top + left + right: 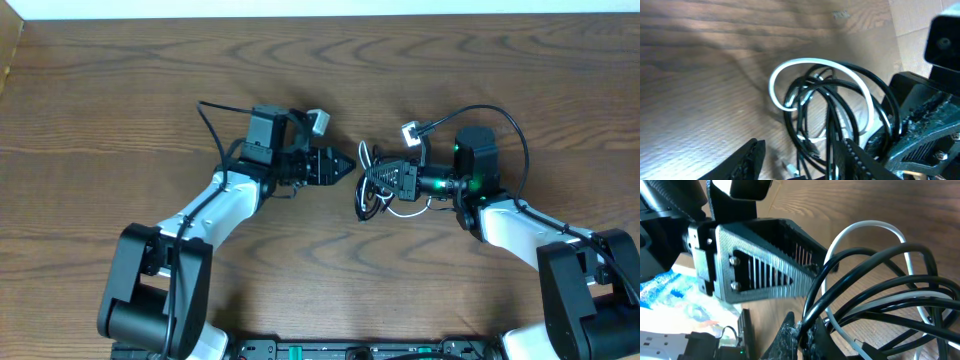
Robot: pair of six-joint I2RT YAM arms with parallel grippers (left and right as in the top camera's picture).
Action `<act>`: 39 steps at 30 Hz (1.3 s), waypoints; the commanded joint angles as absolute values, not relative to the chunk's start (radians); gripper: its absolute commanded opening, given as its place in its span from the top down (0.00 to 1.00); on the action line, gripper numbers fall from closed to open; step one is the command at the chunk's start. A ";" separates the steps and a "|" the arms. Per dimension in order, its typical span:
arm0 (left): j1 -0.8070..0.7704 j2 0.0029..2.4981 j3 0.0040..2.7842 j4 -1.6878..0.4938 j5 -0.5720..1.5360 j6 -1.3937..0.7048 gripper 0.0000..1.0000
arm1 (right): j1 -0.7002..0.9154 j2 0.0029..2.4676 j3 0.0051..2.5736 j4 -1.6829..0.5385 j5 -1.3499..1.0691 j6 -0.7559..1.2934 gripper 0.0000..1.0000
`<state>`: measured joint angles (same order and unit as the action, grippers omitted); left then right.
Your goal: Untangle cables
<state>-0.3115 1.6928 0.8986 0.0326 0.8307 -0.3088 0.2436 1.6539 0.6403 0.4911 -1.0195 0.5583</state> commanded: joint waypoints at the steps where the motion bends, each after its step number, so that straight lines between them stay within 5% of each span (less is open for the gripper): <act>1: -0.339 1.693 0.922 0.035 0.832 -0.289 0.54 | 0.245 1.634 0.647 0.498 -1.055 0.537 0.99; 39: -0.471 1.719 0.899 -0.027 0.709 -0.289 0.60 | 0.243 1.634 0.647 0.467 -1.045 0.523 0.99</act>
<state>-0.4606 1.7000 0.8982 -0.0265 0.7116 -0.3092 0.2432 1.6539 0.6403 0.4751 -1.0317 0.5537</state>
